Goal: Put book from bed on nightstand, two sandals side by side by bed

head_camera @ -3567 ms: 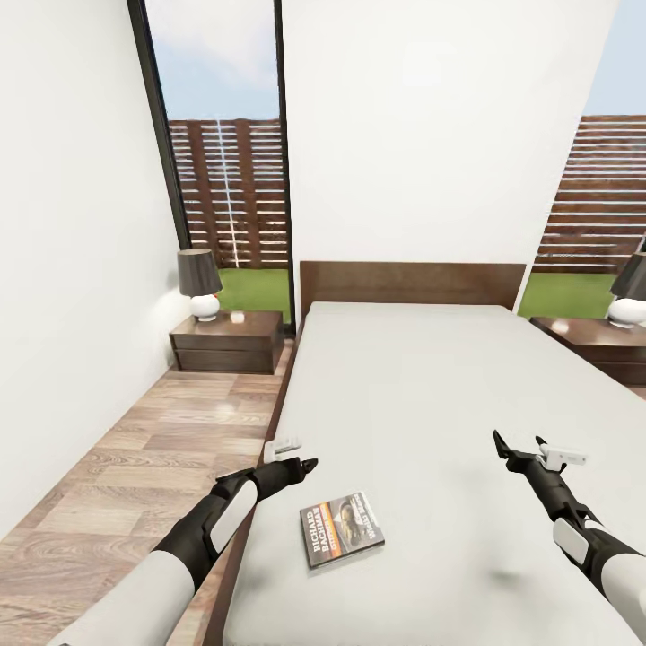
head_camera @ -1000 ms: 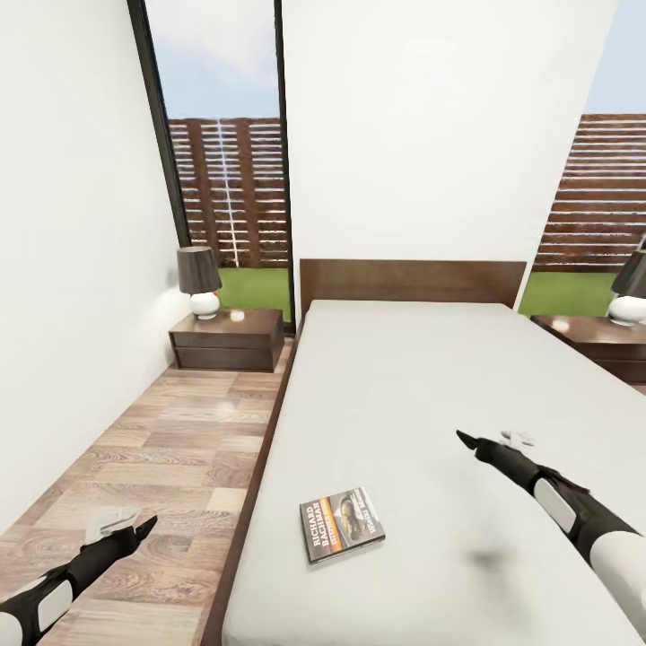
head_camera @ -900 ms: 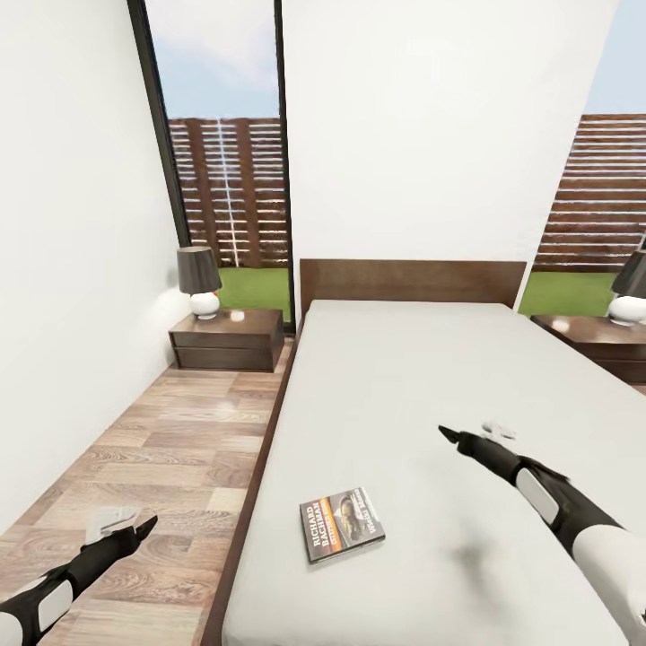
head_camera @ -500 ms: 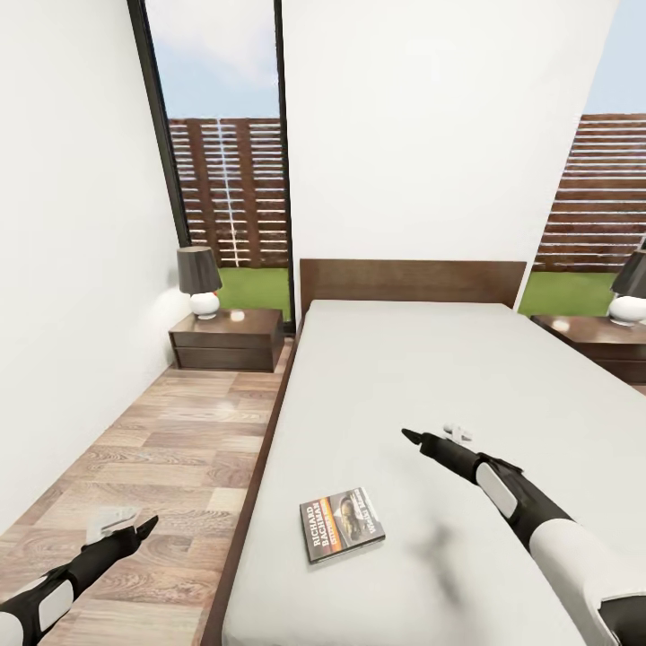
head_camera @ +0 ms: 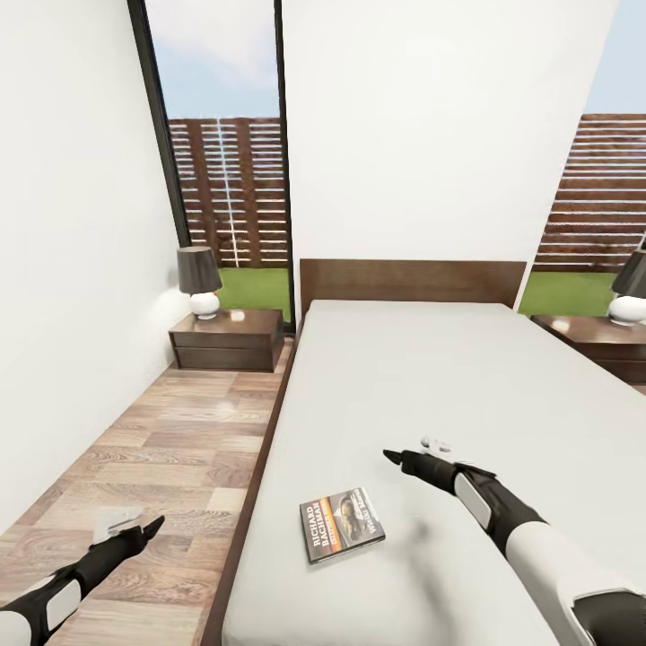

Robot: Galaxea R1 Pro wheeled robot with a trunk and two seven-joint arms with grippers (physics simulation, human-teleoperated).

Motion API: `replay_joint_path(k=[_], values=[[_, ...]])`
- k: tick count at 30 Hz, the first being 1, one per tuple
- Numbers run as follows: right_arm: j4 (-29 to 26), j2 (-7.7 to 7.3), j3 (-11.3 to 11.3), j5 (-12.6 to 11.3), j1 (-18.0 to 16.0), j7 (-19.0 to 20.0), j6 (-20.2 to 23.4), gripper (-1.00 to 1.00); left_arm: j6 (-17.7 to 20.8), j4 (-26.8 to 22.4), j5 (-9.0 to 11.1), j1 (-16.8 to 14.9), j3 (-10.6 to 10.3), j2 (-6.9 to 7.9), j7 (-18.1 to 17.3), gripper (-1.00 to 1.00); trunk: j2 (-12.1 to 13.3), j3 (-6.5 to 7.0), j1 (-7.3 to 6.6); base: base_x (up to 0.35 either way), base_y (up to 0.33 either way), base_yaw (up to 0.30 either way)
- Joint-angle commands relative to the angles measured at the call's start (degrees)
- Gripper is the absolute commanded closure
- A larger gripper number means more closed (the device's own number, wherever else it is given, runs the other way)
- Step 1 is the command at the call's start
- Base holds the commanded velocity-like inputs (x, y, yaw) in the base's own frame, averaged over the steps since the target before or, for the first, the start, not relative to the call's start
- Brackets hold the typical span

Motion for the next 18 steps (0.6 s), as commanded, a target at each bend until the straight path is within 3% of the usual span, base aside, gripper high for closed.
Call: replay_joint_path(k=[1, 7, 12, 18], values=[[0.48, -0.04, 0.25, -0.45, -0.03, -0.01, 0.28, -1.00, -0.28, 0.08, 0.38, -0.05, -0.48, 0.00, -0.17, -1.00, -0.03, -0.05, -0.01, 0.000, 0.000, 0.000], [3.08, 0.05, 0.27, -0.41, -0.03, 0.08, 0.20, -1.00, -0.28, 0.14, 0.34, -0.05, -0.49, -0.58, -0.12, -1.00, -0.03, -0.05, -0.01, 0.000, 0.000, 0.000], [3.66, 1.77, 0.22, -0.40, 0.02, 0.08, 0.14, -1.00, -0.28, 0.17, 0.33, -0.05, -0.48, -0.90, -0.10, -1.00, -0.03, -0.05, -0.01, 0.000, 0.000, 0.000], [5.97, 2.58, 0.23, -0.25, 0.05, 0.09, -0.36, -1.00, -0.28, 0.16, 0.33, -0.05, -0.48, -0.93, -0.14, -1.00, -0.03, -0.05, -0.01, 0.000, 0.000, 0.000]])
